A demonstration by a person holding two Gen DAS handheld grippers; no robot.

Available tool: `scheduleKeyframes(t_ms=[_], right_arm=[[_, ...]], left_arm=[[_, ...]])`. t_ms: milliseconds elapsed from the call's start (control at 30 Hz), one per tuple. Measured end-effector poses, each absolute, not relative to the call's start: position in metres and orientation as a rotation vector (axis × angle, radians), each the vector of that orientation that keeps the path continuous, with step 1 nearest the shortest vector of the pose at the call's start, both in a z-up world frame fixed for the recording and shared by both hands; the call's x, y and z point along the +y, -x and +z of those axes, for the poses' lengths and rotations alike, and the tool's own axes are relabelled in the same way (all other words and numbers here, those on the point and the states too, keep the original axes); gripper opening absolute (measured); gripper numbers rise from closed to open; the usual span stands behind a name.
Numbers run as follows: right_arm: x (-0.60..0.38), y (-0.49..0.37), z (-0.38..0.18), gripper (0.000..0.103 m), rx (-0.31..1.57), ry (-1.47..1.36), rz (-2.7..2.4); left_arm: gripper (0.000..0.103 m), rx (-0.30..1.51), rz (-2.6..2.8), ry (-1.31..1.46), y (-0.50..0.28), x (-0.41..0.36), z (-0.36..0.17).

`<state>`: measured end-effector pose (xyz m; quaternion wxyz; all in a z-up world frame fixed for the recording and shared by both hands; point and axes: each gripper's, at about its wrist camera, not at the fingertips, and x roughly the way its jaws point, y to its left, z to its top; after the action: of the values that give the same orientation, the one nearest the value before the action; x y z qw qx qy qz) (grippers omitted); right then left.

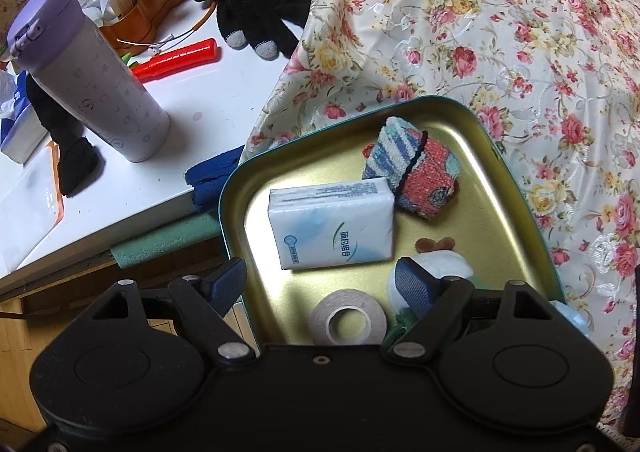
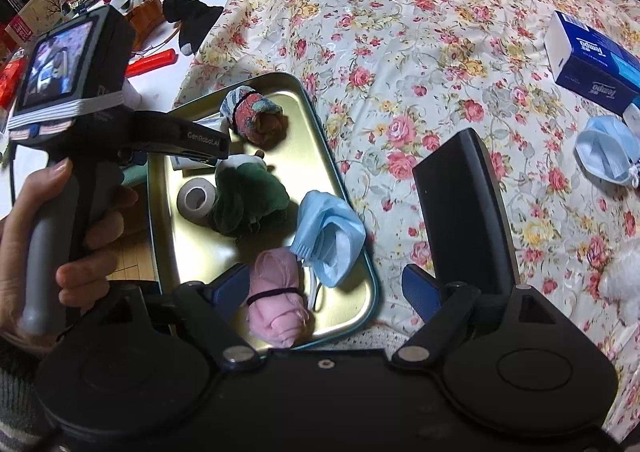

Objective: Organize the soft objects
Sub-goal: 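Move the right tool back to the pile toward the white plush bear, then grasp the white fluffy bear with the right tool while the left tool grasps another blue mask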

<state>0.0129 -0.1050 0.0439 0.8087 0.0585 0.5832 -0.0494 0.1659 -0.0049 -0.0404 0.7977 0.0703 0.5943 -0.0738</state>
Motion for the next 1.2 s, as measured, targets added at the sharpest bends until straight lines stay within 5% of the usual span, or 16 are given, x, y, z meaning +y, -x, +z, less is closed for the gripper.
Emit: scheduleKeyframes(t_ms=[433,533,733,1200], right_arm=[[-0.128,0.033,0.082,0.087,1.176,-0.161,-0.137],[-0.148,0.050,0.097,0.095,1.136,-0.182,-0.172],[-0.213,0.088,0.118,0.102,1.068,-0.222,-0.332],[-0.361,0.145,0.080,0.102,1.097,-0.235,-0.645]], left_arm=[[0.078,1.149,-0.149,-0.197,-0.151,-0.008,-0.025],[0.089,1.100,-0.166,-0.223,-0.141,-0.012,-0.019],[0.089,1.056,-0.191,-0.312,-0.113,-0.034,-0.016],[0.091,1.055,-0.449,-0.346,-0.050,-0.117,0.058]])
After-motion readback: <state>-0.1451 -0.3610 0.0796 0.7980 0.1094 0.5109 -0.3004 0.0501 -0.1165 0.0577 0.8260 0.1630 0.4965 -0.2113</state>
